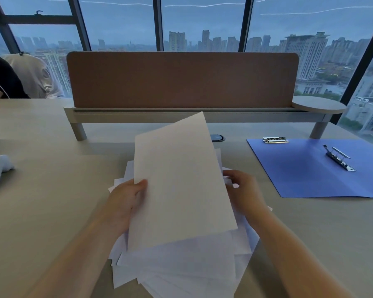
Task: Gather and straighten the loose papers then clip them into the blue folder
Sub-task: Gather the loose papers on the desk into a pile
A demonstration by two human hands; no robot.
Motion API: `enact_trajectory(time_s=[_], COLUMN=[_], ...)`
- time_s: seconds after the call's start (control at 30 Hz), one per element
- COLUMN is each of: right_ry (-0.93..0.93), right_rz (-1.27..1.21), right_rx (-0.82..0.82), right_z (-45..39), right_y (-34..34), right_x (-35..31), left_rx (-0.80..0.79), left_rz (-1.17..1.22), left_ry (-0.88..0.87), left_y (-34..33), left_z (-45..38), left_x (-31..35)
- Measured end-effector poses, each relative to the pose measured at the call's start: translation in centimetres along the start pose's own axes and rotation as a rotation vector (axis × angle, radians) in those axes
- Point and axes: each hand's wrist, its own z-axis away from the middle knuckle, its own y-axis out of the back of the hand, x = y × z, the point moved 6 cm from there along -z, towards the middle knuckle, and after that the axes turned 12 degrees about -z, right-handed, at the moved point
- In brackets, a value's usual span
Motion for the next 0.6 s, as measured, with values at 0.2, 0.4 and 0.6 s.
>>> enact_trajectory(time_s=[0.2,0.4,0.6], right_ry=[-0.132,-0.289,-0.293], right_rz=[-0.283,-0.616,-0.627], right_rx=[-0.024,-0.057,-0.131], right_z=[-0.2,0.6,1.0], right_y=[-0.1,-0.1,-0.1], right_x=[1.1,0.5,0.0], left_rx=[0.066,-0.01,-0.054], left_rz=[-0.174,-0.192,-0.235], left_ry=[-0.117,-0.149,-0.202], left_y=[0.3,-0.5,-1.4], left_z=[0.4,1.3,1.6], left_x=[0.6,1.1,1.1])
